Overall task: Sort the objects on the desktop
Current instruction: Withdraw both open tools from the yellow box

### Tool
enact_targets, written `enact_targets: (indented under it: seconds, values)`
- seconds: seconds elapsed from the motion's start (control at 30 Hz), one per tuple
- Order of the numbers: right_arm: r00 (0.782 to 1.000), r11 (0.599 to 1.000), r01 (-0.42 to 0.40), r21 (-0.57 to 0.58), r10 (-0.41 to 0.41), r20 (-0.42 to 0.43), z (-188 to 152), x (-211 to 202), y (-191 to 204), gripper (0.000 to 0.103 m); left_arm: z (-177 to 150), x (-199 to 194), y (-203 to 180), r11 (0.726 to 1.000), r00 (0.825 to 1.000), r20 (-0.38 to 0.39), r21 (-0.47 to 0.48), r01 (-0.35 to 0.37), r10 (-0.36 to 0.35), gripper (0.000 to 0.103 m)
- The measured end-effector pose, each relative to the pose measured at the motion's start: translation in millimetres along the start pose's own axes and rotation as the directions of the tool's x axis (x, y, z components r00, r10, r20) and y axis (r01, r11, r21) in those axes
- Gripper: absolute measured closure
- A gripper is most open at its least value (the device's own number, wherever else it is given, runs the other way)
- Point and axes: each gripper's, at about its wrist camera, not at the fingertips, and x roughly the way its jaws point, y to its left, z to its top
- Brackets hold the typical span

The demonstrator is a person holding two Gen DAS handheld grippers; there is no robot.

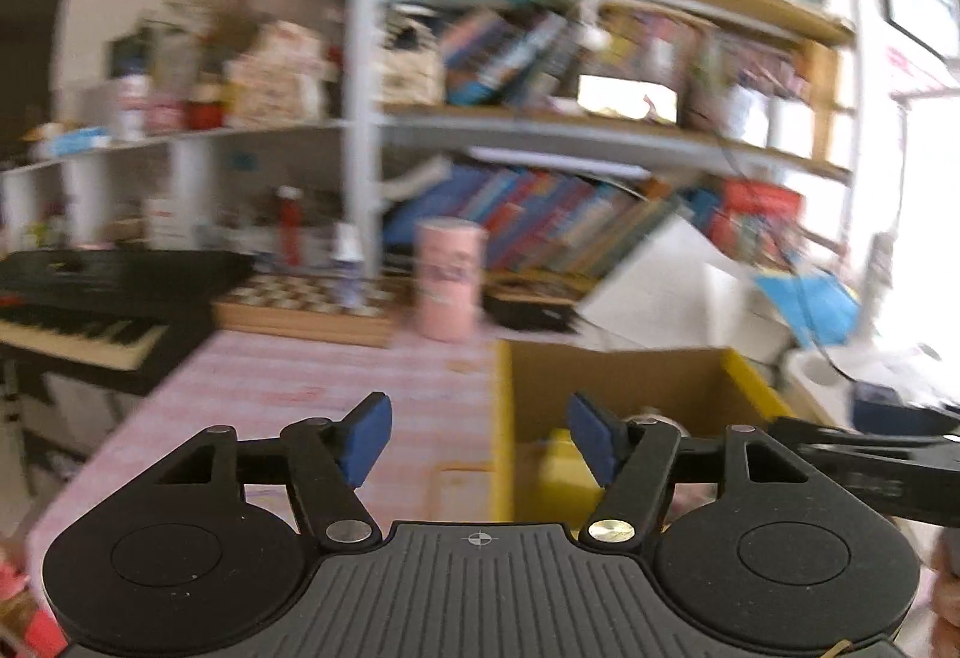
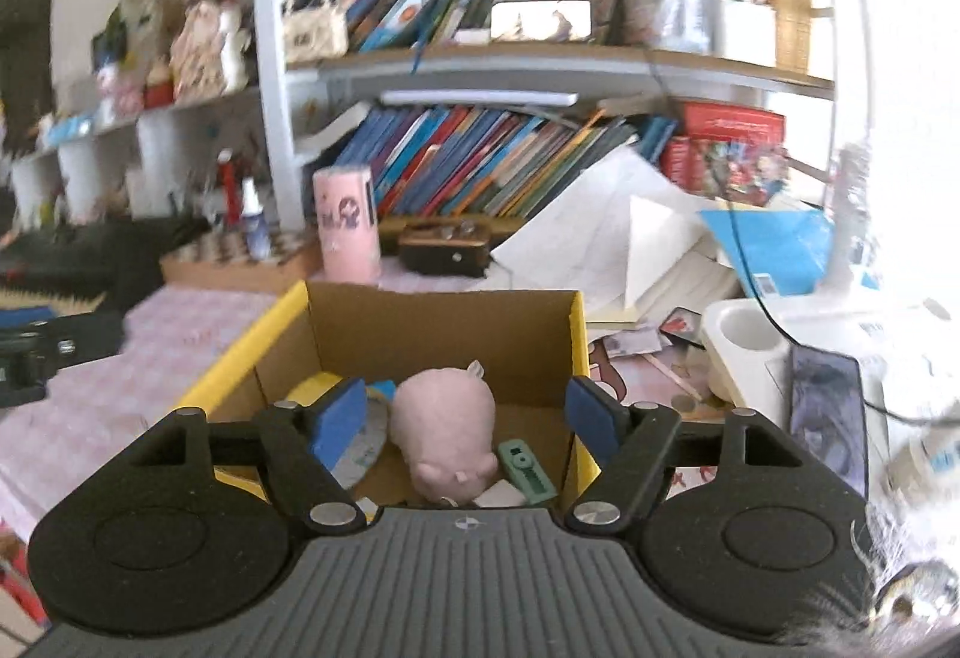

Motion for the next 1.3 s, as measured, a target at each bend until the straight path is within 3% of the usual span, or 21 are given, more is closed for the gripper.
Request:
enact_targets:
  seconds: [0.13, 0.4, 0.5, 0.57, 1.0, 1.3]
  values:
    - [0.999, 1.0, 0.006, -0.006, -0.006, 0.037, -6.8, -18.3, 15.9, 0.028, -8.6, -21.1, 28.1, 0.995, 0.996, 0.003, -0.05, -0.084, 0.084, 0.031]
    - [1.0, 0.999, -0.003, -0.032, 0.004, 0.019, -23.1, -46.4, 50.1, 0.017, -17.0, -43.7, 64.4, 0.99, 0.991, -0.027, -0.04, -0.133, 0.132, 0.025]
    - [1.0, 0.999, 0.011, -0.047, -0.01, 0.007, -29.3, -58.1, 62.4, 0.008, -20.4, -56.2, 74.3, 0.989, 0.989, -0.03, -0.03, -0.143, 0.143, 0.021]
    - [1.0, 0.999, 0.028, -0.044, -0.029, -0.004, -34.7, -67.3, 70.4, 0.003, -25.7, -64.8, 80.3, 0.99, 0.989, -0.043, -0.025, -0.14, 0.139, 0.02]
    - [0.996, 0.998, 0.066, 0.01, -0.065, -0.064, -79.4, -108.9, 127.1, 0.002, -72.1, -99.9, 101.0, 0.996, 0.981, -0.173, 0.029, -0.087, 0.09, 0.017]
    - [0.992, 0.994, 0.104, 0.039, -0.1, -0.081, -99.3, -129.6, 140.2, 0.0, -83.9, -102.8, 102.4, 0.997, 0.973, -0.223, 0.068, -0.045, 0.059, 0.016]
